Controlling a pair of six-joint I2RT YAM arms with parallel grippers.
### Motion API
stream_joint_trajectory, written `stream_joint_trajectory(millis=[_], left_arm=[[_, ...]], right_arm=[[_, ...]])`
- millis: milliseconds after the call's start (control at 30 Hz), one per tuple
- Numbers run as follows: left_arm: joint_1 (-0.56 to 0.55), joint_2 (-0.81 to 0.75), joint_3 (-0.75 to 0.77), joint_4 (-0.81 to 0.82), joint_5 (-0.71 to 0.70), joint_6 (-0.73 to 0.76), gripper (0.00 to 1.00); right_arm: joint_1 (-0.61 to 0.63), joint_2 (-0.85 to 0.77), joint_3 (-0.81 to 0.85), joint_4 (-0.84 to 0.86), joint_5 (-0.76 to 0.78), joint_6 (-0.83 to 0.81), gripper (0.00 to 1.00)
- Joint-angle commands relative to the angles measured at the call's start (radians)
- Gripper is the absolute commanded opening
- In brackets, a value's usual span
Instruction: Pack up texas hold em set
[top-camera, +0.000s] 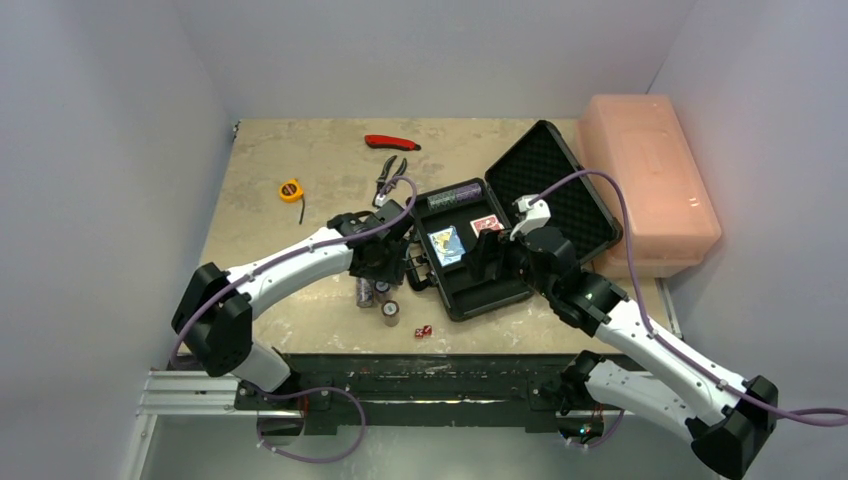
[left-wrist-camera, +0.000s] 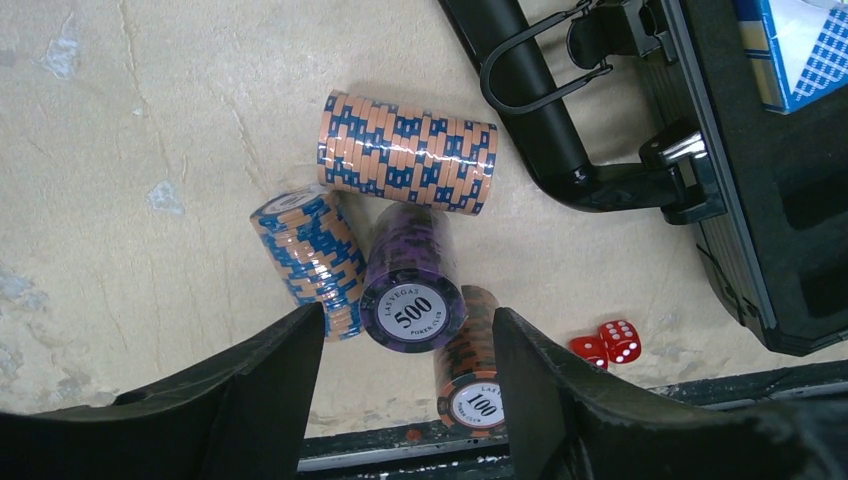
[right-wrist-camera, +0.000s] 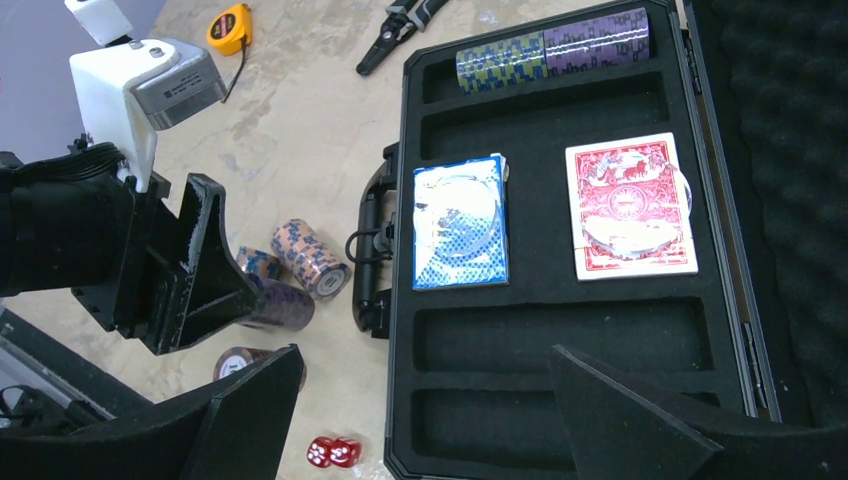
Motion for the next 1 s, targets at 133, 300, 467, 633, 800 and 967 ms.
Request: stream_joint_trajectory(millis=[133,300,467,633,800,967], left_arm=[[-0.02,0.03,0.038,-0.005,-0.053,-0.049,0.59],[-0.027,0.05,0.035,-0.009,-0.058,-0.058,0.58],[-0.034,0.071,0.033,-0.008,-0.057,-0.059,0.56],[-0.034,0.086,0.033,-0.006,-0.055,-0.063,0.54],[-0.037,0.093,0.03,-0.005,-0.055,-0.065,0.52],[-0.036,0.1,0.026,-0.004,-0.062,-0.064,0.51]], right_arm=[[0.005,0.007,-0.001,0.006,0.027,0.002,0.99],[0.004,0.013,-0.003,0.01,0.025,0.002,0.99],[0.004,0.019,-0.003,0.01,0.024,0.002,0.99],[0.005,0.017,-0.004,0.008,0.025,0.002,0.99],[0.005,0.018,-0.007,0.008,0.025,0.002,0.99],[0.005,0.016,-0.008,0.006,0.025,0.002,0.99]])
